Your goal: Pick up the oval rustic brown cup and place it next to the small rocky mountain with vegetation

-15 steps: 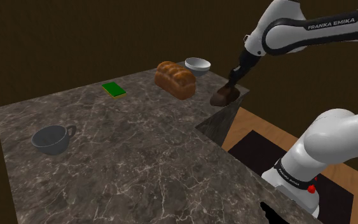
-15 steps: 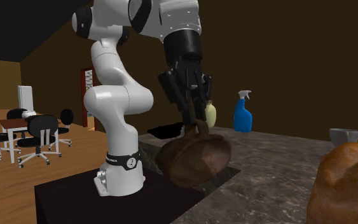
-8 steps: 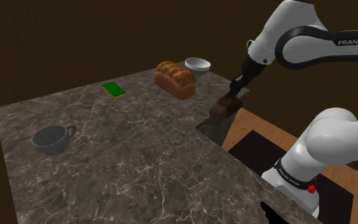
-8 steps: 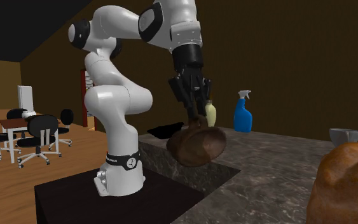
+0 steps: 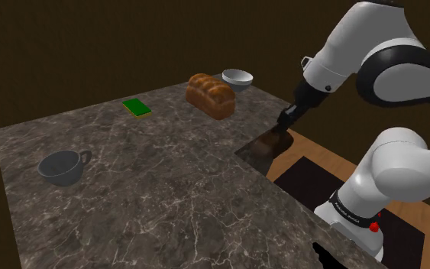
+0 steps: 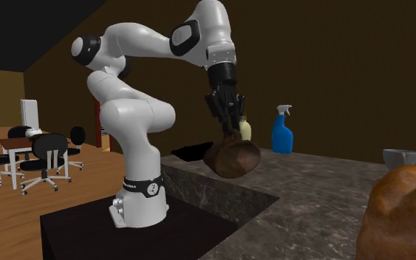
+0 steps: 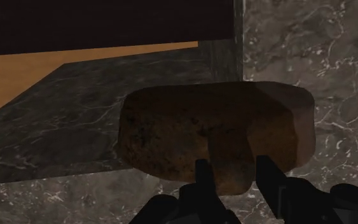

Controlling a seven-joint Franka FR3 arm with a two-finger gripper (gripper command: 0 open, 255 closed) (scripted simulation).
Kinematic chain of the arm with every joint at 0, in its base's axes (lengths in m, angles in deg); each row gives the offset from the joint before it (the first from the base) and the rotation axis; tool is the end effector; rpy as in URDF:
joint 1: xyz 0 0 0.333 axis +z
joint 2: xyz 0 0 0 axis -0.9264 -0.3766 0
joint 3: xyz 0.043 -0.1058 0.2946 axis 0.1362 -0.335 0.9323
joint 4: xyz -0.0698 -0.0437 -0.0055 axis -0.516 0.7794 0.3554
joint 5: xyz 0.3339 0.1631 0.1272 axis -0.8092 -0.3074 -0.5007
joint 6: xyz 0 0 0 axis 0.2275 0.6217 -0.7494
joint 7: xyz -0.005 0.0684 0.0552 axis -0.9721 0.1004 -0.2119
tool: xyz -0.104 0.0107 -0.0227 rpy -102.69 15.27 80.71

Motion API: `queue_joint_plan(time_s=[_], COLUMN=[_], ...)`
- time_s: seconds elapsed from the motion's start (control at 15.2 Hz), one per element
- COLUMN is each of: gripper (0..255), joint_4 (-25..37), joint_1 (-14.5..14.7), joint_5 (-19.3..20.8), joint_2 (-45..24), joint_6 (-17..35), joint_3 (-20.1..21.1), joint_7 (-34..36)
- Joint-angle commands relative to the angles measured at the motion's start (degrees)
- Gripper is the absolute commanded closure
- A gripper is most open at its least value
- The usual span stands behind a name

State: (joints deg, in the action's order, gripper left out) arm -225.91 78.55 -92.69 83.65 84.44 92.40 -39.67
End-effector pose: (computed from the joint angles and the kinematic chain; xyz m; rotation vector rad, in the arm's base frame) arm 0.2409 0.1099 0.4639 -3.1161 0.0152 -0.3596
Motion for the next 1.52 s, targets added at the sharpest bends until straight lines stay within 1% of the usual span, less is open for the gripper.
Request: queue_joint_plan(time_s=[0.0,0.4,0.66,0.86,1.06,1.45], gripper=[255,255,255,255,255,255], joint_4=[-0.47,1.37,4.19,7.05,10.41,6.66], joint_1=[2.66,9.16,12.19,13.55,14.05,14.91], joint_5=[-2.36,-8.97,-13.11,-15.85,-18.16,-20.67], joint_2=[2.47,4.19,3.05,1.32,-0.85,-1.55], joint_6=[-2.00,-5.42,-6.64,-7.12,-7.37,-2.97], joint_3=[3.21,12.56,18.85,23.49,27.99,30.90], joint_7=[3.62,13.49,19.79,24.30,28.51,28.81])
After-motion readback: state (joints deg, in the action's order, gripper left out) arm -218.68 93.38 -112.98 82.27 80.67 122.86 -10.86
